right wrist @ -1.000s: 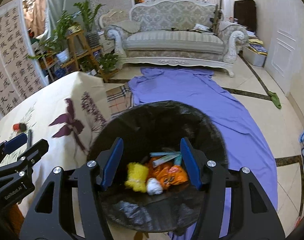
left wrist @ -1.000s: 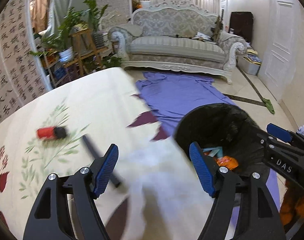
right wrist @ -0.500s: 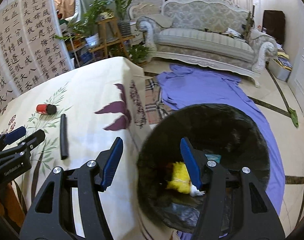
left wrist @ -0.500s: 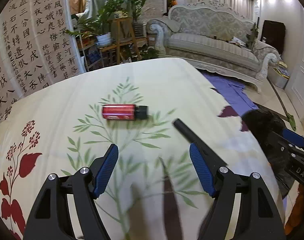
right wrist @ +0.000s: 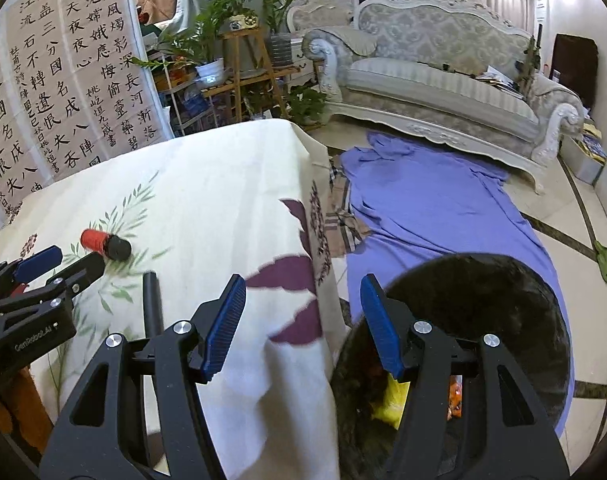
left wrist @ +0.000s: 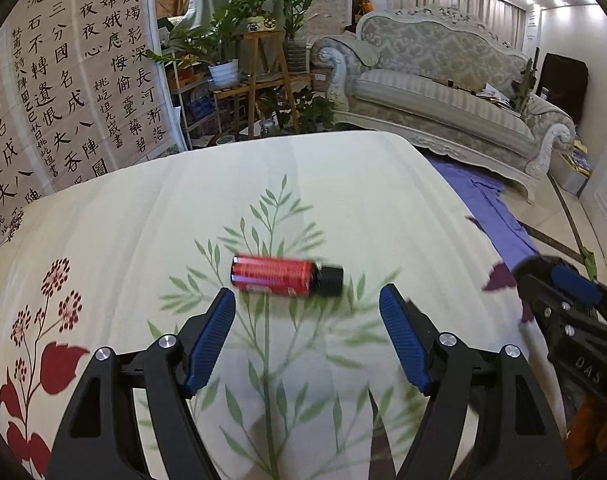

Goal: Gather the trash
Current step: 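Lower the left gripper around the red lighter and close it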

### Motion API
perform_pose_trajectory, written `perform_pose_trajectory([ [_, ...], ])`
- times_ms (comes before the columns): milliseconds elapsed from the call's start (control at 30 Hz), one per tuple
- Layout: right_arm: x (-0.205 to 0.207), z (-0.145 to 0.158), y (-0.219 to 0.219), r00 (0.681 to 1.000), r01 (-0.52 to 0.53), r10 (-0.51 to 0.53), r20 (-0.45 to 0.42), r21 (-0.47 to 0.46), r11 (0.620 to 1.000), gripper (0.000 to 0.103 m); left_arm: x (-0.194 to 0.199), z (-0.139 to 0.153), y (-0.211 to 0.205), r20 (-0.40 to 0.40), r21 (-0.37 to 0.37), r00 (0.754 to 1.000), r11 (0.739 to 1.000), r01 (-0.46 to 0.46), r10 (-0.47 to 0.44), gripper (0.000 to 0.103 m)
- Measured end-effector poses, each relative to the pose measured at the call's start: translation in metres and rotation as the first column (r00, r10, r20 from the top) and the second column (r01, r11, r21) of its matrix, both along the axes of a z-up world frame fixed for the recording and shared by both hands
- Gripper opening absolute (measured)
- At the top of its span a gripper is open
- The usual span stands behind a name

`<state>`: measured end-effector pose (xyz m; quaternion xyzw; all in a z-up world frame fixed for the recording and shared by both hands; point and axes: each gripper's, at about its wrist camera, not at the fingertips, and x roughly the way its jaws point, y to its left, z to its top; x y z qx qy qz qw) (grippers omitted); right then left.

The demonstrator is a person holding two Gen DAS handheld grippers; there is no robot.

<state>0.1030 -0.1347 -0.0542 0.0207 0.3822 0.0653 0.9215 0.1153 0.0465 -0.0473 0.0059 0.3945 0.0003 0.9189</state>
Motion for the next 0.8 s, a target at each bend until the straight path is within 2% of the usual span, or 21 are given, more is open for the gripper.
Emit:
perform_pose_trajectory([
  [333, 0.015, -0.004, 0.006, 1.0, -0.012, 0.012, -0.014, 0.011, 1.0, 0.059, 0.038, -0.012, 0.008, -0.04, 0.025, 0.999, 0.999, -0.031, 0.032, 0.075],
  [433, 0.015, -0.003, 0.006, 1.0, -0.012, 0.012, -0.014, 0.012, 1.0, 0.059, 0.038, -0.015, 0.009, -0.042, 0.064, 0.999, 0.998, -0.02, 0.023, 0.075],
  [533, 0.014, -0.005, 0.005, 1.0, -0.015, 0.016, -0.015, 0.013, 1.0, 0.059, 0.036, -0.017, 0.016, -0.066, 0.029, 0.998, 0.999, -0.016, 0.018, 0.075],
  [800, 0.003, -0.01, 0.01, 0.999, -0.027, 0.027, -0.022, 0.014, 1.0, 0.059, 0.023, -0.02, 0.026, -0.084, 0.03, 0.996, 0.999, -0.015, 0.018, 0.073],
])
